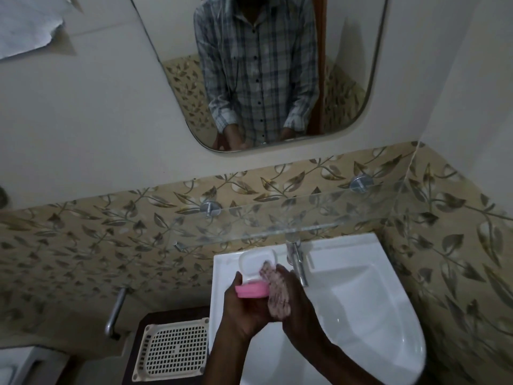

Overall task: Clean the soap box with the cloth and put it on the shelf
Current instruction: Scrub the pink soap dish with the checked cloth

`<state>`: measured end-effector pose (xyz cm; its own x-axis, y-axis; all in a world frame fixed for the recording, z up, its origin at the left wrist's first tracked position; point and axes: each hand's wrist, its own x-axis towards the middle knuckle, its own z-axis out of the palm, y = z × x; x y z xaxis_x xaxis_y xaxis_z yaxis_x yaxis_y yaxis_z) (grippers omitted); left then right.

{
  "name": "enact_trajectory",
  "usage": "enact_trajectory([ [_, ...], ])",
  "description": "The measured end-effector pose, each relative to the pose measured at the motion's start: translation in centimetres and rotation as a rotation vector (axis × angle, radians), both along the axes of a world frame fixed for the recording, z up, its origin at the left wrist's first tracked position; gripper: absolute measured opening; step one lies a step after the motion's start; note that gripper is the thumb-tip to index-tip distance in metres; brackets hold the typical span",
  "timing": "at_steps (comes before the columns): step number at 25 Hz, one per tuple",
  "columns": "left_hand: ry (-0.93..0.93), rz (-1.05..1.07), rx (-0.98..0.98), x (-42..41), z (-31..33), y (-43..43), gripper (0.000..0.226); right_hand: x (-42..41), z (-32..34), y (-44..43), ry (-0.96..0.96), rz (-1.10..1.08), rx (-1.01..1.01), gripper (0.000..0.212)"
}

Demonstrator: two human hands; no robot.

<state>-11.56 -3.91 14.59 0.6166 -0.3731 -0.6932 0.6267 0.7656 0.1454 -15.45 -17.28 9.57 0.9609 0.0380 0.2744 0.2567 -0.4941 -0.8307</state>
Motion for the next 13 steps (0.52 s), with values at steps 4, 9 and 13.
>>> enact_trajectory([
  [4,-0.066,-0.149,0.013,1.2,0.2,0.2,0.071,0.8,-1.7,-2.3,-0.19,0.193,-0.198,0.058],
  [9,-0.146,-0.184,-0.05,0.1,-1.2,0.5,0.07,1.4,0.1,-1.8,-0.442,0.225,-0.356,0.064],
  [13,-0.212,-0.217,0.034,0.2,-1.2,1.0,0.074,4.5,3.5,-3.8,-0.311,-0.085,-0.085,0.046],
])
